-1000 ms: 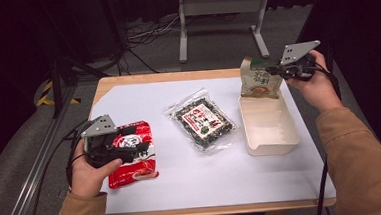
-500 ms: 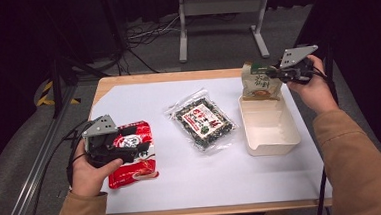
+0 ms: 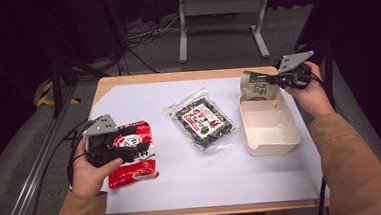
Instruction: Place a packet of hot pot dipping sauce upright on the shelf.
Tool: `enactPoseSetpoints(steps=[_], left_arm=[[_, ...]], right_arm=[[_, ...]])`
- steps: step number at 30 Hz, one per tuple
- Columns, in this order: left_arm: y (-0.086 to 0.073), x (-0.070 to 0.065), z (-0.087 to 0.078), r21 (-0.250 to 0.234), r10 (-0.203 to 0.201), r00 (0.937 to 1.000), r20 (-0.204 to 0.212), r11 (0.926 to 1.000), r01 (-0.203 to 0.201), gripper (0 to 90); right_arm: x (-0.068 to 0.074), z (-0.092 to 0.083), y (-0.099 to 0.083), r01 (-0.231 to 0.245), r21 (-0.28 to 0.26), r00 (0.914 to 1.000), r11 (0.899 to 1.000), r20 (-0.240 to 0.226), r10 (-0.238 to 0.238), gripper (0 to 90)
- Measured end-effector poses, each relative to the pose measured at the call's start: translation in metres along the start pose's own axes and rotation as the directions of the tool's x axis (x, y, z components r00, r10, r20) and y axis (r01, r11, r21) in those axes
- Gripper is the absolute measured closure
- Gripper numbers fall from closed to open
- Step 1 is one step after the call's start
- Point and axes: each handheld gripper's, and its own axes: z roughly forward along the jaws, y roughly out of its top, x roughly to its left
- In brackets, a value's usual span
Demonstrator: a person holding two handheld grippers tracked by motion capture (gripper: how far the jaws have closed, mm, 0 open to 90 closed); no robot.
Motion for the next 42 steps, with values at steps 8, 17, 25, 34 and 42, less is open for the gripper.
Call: enactPoseSetpoints(steps=[8,17,25,34,42], left_arm=[[0.0,0.0,0.001,0.001,-0.009,1.0,0.004,1.0,0.009,30.7],[0.001,0.001,0.002,0.003,-0.003,1.0,0.004,1.0,0.002,30.3],[0.001,0.003,0.003,0.001,-0.005,1.0,0.006,1.0,0.005,30.1],[0.0,0.01,0.0,-0.007,-0.023,0.9997,-0.01,0.9997,0.023,28.7],[-0.001,0.021,-0.006,0.02,-0.029,0.9957,-0.088,0.9993,0.031,34.3]], right_arm=[[-0.001,-0.001,-0.005,-0.083,-0.012,0.9959,0.996,0.036,0.083,64.6],[0.001,-0.005,-0.003,-0.171,-0.098,0.9803,0.98,0.083,0.179,33.4],[0.008,-0.018,0.002,-0.222,-0.135,0.9625,0.966,0.129,0.239,26.4],[0.024,-0.042,0.013,-0.271,-0.205,0.9464,0.941,0.122,0.299,25.3],[0.053,-0.06,0.03,-0.305,-0.264,0.9432,0.915,0.049,0.329,26.9]])
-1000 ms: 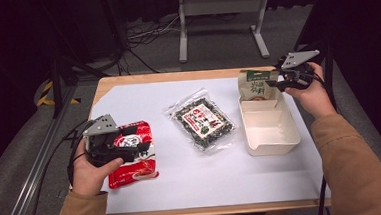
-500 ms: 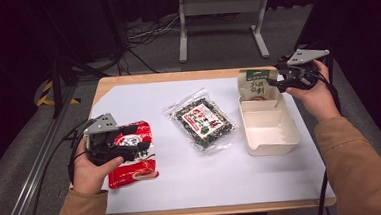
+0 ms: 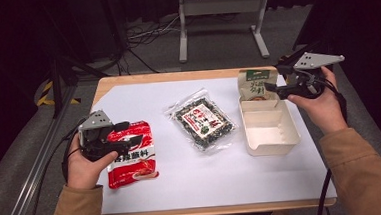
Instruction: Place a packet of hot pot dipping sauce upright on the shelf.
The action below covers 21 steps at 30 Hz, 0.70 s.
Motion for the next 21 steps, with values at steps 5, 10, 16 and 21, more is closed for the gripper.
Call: enactPoseSetpoints(steps=[5,10,16,21], left_arm=[[0.001,0.008,-0.006,-0.018,-0.026,0.9996,-0.012,0.9995,0.026,34.7],[-0.002,0.014,-0.01,-0.007,-0.024,0.9987,-0.046,0.9997,0.024,32.1],[-0.004,0.021,-0.014,-0.039,0.006,0.9978,-0.067,0.9992,-0.009,30.8],[-0.008,0.025,-0.015,-0.024,-0.002,0.9968,-0.079,0.9997,0.0,30.2]], right_arm=[[0.019,-0.006,0.0,-0.027,0.047,0.9995,0.999,-0.013,0.028,32.4],[0.036,-0.012,-0.002,-0.036,0.032,0.9969,0.999,-0.068,0.038,36.0],[0.06,-0.017,-0.006,-0.011,0.026,0.9921,1.0,-0.125,0.015,36.2],[0.079,-0.02,-0.01,0.004,0.025,0.984,1.0,-0.178,0.001,37.0]])
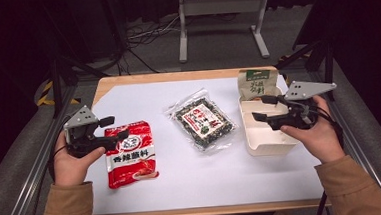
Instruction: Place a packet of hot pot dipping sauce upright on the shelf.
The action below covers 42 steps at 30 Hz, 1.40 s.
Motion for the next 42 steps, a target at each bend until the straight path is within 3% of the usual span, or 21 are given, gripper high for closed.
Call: enactPoseSetpoints(steps=[3,7,8,11,13,16,19,23,24,28,35,40,42], left_arm=[[-0.003,0.002,0.0,-0.01,0.028,0.9995,-0.018,0.9996,-0.028,30.8],[-0.004,0.006,-0.002,-0.054,0.048,0.9988,0.001,0.9974,-0.048,35.7],[-0.004,0.009,-0.003,-0.086,0.047,0.9988,0.009,0.9952,-0.046,36.0],[-0.007,0.014,-0.001,-0.027,-0.009,0.9998,0.02,0.9996,0.009,33.0],[-0.009,0.018,0.001,-0.001,-0.007,1.0,-0.001,1.0,0.007,33.1],[-0.012,0.023,0.004,-0.023,-0.019,0.9997,-0.012,0.9996,0.019,33.8],[-0.014,0.026,0.004,-0.017,-0.026,0.9993,-0.027,0.9995,0.025,33.7],[-0.021,0.035,0.007,-0.012,-0.064,0.9966,-0.052,0.9979,0.063,32.5],[-0.023,0.037,0.009,-0.008,-0.081,0.9946,-0.065,0.9967,0.081,32.4],[-0.028,0.043,0.014,0.014,-0.088,0.9924,-0.087,0.9959,0.089,30.3],[-0.038,0.054,0.021,0.019,-0.106,0.9884,-0.108,0.9939,0.109,27.8],[-0.047,0.065,0.029,0.011,-0.117,0.9856,-0.122,0.9928,0.12,29.5],[-0.051,0.071,0.034,0.012,-0.141,0.9823,-0.123,0.9896,0.144,29.3]], right_arm=[[0.008,0.001,-0.003,-0.002,-0.004,0.9997,1.0,-0.024,0.002,36.9],[0.017,0.006,-0.007,0.001,-0.01,0.9986,1.0,-0.053,-0.002,36.8],[0.021,0.008,-0.009,0.001,-0.018,0.9981,1.0,-0.062,-0.002,36.8],[0.029,0.012,-0.014,-0.001,-0.03,0.9972,1.0,-0.075,-0.002,36.8],[0.033,0.015,-0.016,0.005,-0.031,0.9972,1.0,-0.075,-0.007,36.9],[0.039,0.019,-0.017,0.012,-0.032,0.9969,0.999,-0.077,-0.015,36.9],[0.042,0.021,-0.017,0.007,-0.037,0.9967,0.999,-0.081,-0.01,36.8],[0.047,0.022,-0.021,-0.025,-0.073,0.9953,0.997,-0.096,0.018,37.5],[0.048,0.023,-0.022,-0.026,-0.069,0.9952,0.997,-0.096,0.019,37.4],[0.051,0.023,-0.027,-0.038,-0.059,0.9945,0.998,-0.1,0.032,38.4],[0.057,0.032,-0.035,-0.032,-0.047,0.9928,0.998,-0.117,0.027,37.8],[0.065,0.039,-0.038,-0.003,-0.045,0.9913,0.999,-0.132,-0.003,36.8],[0.067,0.038,-0.039,0.011,-0.052,0.992,0.999,-0.125,-0.018,36.8]])
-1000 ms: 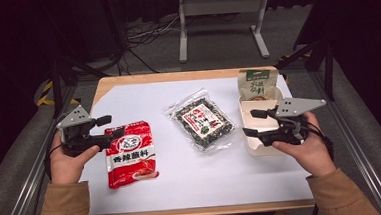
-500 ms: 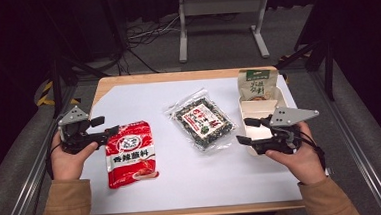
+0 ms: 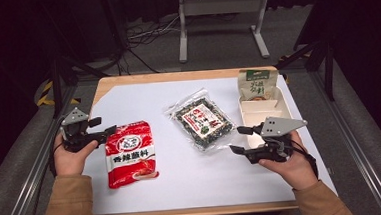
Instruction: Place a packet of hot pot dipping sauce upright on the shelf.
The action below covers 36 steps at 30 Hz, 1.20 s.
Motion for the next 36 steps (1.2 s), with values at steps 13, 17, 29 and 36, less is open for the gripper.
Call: enactPoseSetpoints(steps=[13,17,29,36], left_arm=[[-0.014,0.023,0.032,0.092,-0.043,0.9929,-0.111,0.9943,0.053,26.9],[-0.02,0.03,0.039,0.099,-0.084,0.9925,-0.088,0.9908,0.093,25.9],[-0.034,0.043,0.058,0.142,-0.142,0.9892,-0.036,0.979,0.146,27.6],[-0.037,0.047,0.063,0.145,-0.15,0.9886,-0.005,0.9781,0.15,30.0]], right_arm=[[0.005,-0.004,-0.008,-0.008,-0.003,0.9999,1.0,0.015,0.008,37.5],[0.006,-0.003,-0.012,-0.014,0.006,0.9998,1.0,0.015,0.014,37.5],[0.006,0.003,-0.016,-0.026,0.015,0.9996,1.0,-0.004,0.026,37.1],[0.007,0.005,-0.016,-0.044,0.003,0.9985,0.999,-0.032,0.044,36.7]])
